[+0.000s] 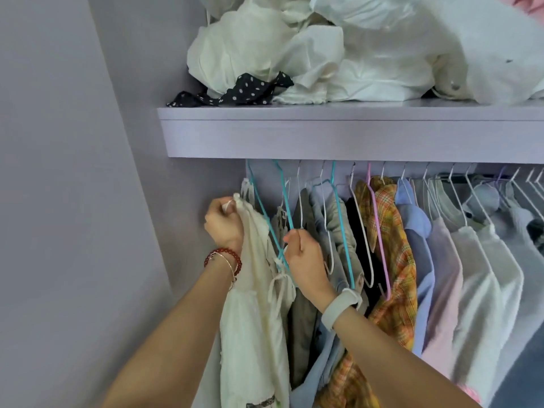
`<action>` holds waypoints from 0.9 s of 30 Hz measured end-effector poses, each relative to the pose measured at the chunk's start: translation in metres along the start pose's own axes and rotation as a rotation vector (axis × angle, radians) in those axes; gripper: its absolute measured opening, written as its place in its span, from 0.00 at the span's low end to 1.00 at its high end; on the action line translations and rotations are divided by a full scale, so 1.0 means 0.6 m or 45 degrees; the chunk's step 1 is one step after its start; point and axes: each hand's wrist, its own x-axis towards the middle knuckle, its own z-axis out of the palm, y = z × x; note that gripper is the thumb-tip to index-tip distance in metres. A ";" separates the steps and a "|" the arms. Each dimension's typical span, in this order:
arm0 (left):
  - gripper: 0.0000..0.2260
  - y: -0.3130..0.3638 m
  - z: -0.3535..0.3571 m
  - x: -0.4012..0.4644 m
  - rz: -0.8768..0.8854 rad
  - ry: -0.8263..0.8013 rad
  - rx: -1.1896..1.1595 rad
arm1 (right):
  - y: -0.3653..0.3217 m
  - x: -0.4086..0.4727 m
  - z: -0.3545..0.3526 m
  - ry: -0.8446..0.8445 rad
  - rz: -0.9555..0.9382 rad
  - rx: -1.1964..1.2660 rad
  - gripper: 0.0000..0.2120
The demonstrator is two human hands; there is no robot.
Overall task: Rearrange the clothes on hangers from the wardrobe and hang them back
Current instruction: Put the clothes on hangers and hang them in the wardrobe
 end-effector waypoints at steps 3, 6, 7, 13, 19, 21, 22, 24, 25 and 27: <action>0.09 -0.005 0.023 0.026 0.159 -0.085 0.051 | 0.000 0.021 0.013 0.020 0.020 -0.005 0.12; 0.14 -0.058 0.037 0.047 0.078 -0.469 0.576 | 0.003 0.039 0.026 0.014 0.067 -0.063 0.13; 0.15 -0.079 0.038 0.048 0.007 -0.630 0.790 | 0.005 0.044 0.032 -0.001 0.102 -0.100 0.14; 0.14 -0.154 0.020 0.013 -0.195 -1.180 1.223 | 0.014 0.042 0.050 -0.042 0.168 -0.342 0.16; 0.10 -0.121 0.006 -0.013 -0.140 -0.593 0.506 | 0.002 0.026 0.064 -0.182 0.144 -0.297 0.16; 0.10 -0.100 -0.004 -0.020 -0.147 -0.446 0.260 | -0.003 0.017 0.069 -0.192 0.149 -0.261 0.15; 0.09 -0.090 -0.010 -0.024 -0.138 -0.421 0.185 | -0.004 0.012 0.069 -0.227 0.135 -0.263 0.15; 0.08 -0.077 -0.021 -0.028 -0.168 -0.440 0.030 | -0.008 0.000 0.067 -0.337 0.082 -0.306 0.15; 0.07 -0.067 -0.028 -0.031 -0.214 -0.492 -0.058 | -0.009 -0.005 0.065 -0.381 0.052 -0.346 0.15; 0.06 -0.043 -0.036 -0.035 -0.311 -0.658 -0.173 | -0.007 -0.011 0.063 -0.388 -0.001 -0.449 0.16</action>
